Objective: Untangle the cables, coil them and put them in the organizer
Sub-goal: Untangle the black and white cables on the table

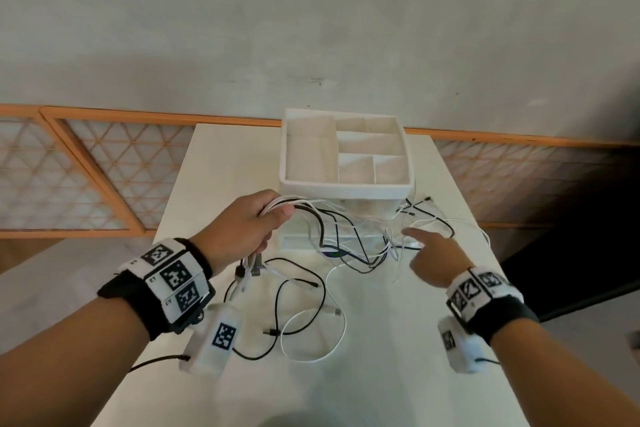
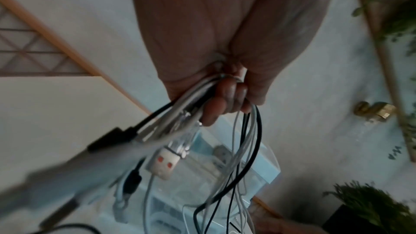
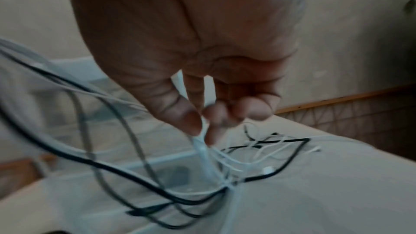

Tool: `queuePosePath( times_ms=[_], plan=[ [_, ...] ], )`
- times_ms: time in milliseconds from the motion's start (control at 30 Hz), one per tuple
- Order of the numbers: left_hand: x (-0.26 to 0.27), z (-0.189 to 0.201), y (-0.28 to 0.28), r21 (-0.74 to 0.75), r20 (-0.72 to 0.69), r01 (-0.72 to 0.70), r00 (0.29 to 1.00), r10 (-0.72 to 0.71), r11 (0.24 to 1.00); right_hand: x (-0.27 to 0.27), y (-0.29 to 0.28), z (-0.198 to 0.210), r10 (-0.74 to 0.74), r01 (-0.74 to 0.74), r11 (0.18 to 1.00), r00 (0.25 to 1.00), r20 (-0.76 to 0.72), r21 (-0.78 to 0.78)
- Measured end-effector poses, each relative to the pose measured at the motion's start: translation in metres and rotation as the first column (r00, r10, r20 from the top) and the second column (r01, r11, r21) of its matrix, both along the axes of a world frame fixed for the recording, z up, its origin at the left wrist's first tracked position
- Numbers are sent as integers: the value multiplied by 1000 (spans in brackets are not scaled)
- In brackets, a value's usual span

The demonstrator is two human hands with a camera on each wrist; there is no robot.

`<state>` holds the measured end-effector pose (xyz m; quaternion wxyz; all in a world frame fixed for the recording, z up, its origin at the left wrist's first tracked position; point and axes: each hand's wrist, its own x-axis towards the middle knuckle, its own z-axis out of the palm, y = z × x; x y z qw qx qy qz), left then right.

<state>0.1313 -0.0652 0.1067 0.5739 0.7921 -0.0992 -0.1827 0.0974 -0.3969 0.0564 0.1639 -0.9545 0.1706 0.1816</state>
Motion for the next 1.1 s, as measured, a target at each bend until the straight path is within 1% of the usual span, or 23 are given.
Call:
queuePosePath(
  times_ms=[33, 67, 100, 133, 167, 233, 267, 367, 400, 433, 467, 500, 533, 567, 600, 667, 733, 800, 833, 867, 933, 1000, 1100],
  plan=[
    [-1, 4, -3, 37, 40, 24, 999, -25, 999, -5, 11, 3, 34, -35, 998, 999, 34, 48],
    [-2, 9, -8, 77, 81, 52, 995, -58, 996, -9, 24, 9, 79, -95, 984, 991, 111, 150],
    [-4, 13, -13, 118, 118, 87, 988, -101, 989, -10, 38, 19, 110, -167, 944, 972, 207, 284],
    [-8, 17, -20, 148, 146, 125, 978, -147, 981, -13, 55, 31, 118, -232, 882, 952, 284, 411],
    [-11, 22, -25, 160, 170, 157, 968, -184, 974, -13, 74, 44, 114, -275, 822, 938, 329, 499],
    [-18, 30, -34, 133, 187, 206, 955, -228, 970, -12, 99, 49, 120, -298, 765, 937, 327, 571],
    [-21, 33, -35, 104, 191, 214, 954, -231, 971, -13, 107, 45, 142, -291, 767, 946, 291, 572],
    [-25, 39, -24, 84, 178, 262, 945, -273, 961, -14, 96, 18, 228, -202, 811, 973, 21, 549],
    [-25, 38, -15, 121, 155, 289, 940, -305, 950, -13, 84, 12, 220, -166, 849, 974, -50, 503],
    [-24, 32, -4, 200, 124, 316, 931, -344, 927, -11, 72, 7, 166, -122, 890, 984, -64, 439],
    [-22, 25, 7, 319, 86, 347, 916, -392, 882, -9, 60, 4, 80, -73, 920, 997, -4, 384],
    [-20, 15, 15, 455, 42, 379, 895, -445, 806, -6, 50, 0, -11, -25, 946, 994, 109, 324],
    [-18, 2, 20, 567, -9, 401, 877, -481, 720, -4, 44, -5, -69, 2, 967, 964, 256, 253],
    [-17, -12, 21, 643, -53, 400, 874, -484, 653, -4, 45, -7, -74, 11, 986, 925, 372, 168],
    [-16, -27, 20, 699, -83, 380, 885, -458, 606, -5, 49, -11, -53, -9, 990, 901, 430, 141],
    [-18, -52, 18, 769, -71, 276, 933, -352, 577, -14, 63, -24, 8, -100, 975, 908, 419, 199],
    [-20, -64, 18, 766, -21, 161, 974, -226, 622, -29, 75, -37, 81, -192, 948, 917, 392, 252],
    [-20, -66, 18, 717, -10, 90, 993, -118, 691, -45, 81, -55, 191, -306, 926, 887, 421, 223],
    [-21, -63, 17, 692, -17, 75, 996, -88, 718, -53, 84, -63, 275, -363, 913, 885, 375, 185],
    [-21, -59, 16, 669, -23, 74, 997, -79, 740, -59, 86, -70, 376, -423, 895, 885, 274, 139],
    [-19, -51, 11, 646, -26, 96, 994, -104, 757, -70, 91, -84, 541, -543, 837, 840, 44, 64],
    [-17, -44, 7, 607, -30, 100, 994, -103, 789, -74, 91, -92, 576, -575, 817, 816, -53, 36],
    [-16, -41, 2, 415, -102, 62, 995, -21, 908, -72, 91, -96, 545, -545, 838, 835, -75, 15]
  ],
)
